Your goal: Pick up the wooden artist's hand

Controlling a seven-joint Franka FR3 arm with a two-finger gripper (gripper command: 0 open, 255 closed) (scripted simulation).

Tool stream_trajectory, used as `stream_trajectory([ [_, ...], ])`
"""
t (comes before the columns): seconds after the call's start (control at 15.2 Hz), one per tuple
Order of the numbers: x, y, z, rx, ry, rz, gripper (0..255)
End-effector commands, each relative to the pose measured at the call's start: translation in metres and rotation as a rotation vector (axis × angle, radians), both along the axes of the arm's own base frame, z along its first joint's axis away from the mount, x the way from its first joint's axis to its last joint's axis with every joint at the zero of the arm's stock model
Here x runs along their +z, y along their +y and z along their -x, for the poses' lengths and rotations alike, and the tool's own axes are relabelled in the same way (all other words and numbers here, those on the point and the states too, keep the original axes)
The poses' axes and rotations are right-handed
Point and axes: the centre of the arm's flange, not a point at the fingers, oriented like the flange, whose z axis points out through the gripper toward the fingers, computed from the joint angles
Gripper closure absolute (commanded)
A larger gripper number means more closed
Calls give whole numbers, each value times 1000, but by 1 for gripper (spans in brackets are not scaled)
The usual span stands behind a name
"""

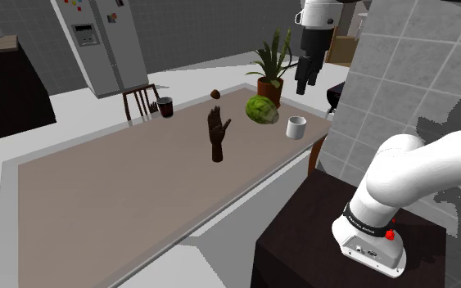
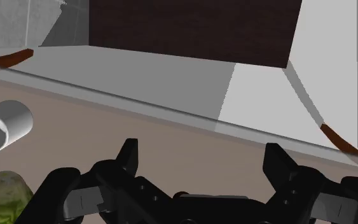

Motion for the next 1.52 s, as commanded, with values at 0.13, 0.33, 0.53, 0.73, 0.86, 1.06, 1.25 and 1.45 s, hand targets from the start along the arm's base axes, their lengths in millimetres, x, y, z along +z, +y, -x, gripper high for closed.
stream_trajectory([
  [0.13, -15, -13, -17, 76, -6, 2, 0],
  [0.33, -36, -29, -44, 190, -15, 4, 0],
  [0.53, -57, -43, -73, 304, -24, 7, 0],
  [0.73, -78, -53, -104, 418, -33, 9, 0],
  [0.86, -92, -58, -125, 494, -39, 11, 0],
  [1.06, -112, -62, -157, 608, -48, 13, 0],
  [1.25, -133, -63, -190, 722, -57, 16, 0],
  [1.45, -152, -60, -223, 836, -66, 18, 0],
])
